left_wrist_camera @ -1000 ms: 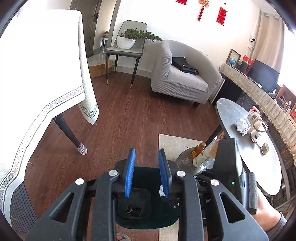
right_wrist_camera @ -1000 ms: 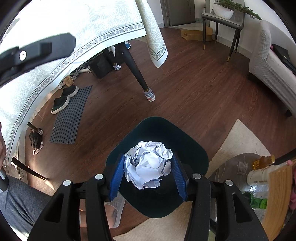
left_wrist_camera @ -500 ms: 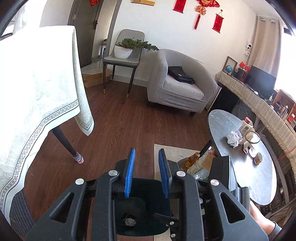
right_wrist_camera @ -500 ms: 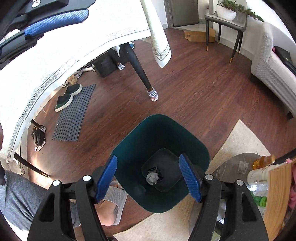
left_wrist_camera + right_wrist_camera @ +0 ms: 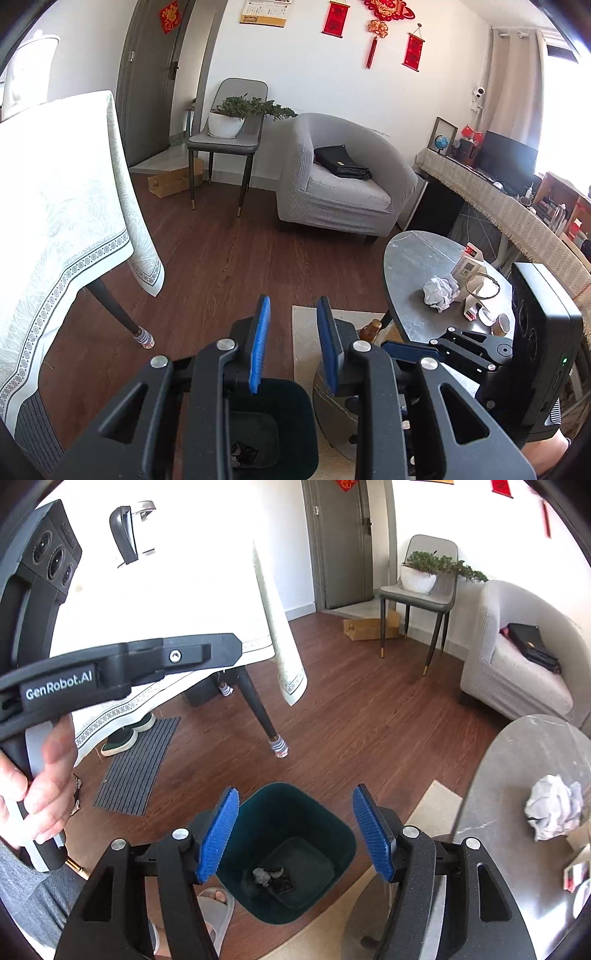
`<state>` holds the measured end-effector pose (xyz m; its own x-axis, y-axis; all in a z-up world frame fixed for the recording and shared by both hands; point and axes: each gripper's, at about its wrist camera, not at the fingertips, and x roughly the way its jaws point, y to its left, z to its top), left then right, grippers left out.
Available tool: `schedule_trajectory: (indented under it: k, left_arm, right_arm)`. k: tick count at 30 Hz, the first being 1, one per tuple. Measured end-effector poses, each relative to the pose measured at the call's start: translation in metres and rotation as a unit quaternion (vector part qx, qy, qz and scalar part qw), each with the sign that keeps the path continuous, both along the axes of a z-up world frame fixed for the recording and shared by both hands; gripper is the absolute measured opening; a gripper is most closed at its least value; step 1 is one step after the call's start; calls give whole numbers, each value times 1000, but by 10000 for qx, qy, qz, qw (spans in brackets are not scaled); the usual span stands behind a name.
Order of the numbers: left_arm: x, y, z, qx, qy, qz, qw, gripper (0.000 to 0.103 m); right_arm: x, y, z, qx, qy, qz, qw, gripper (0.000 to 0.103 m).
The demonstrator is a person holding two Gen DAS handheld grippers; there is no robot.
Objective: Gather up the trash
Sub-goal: 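Grasp crumpled white paper with the left tool while the right tool grasps the tape roll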
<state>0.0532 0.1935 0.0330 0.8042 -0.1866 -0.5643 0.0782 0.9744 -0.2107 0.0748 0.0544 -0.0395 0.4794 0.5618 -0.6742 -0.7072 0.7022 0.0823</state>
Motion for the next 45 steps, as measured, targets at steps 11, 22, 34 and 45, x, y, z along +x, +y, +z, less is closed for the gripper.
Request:
schedule_trajectory:
  k: [11, 22, 34, 45]
  left_arm:
    - [22, -58, -8, 7, 51, -419, 9991, 40]
    - [41, -132, -29, 173, 191, -928, 9953, 51]
    - [63, -186, -47, 242, 350, -1055, 9935, 62]
    - [84, -215, -60, 521, 582, -1043, 9915, 69]
  right_arm:
    - [6, -79, 5, 44, -70, -544, 9985, 64]
    - [4, -162, 14, 124, -95, -1093, 9939, 64]
    - [-2, -244, 14, 181, -96, -1741, 9845, 64]
    - [-7, -310, 9, 185, -26, -2269, 9737, 72]
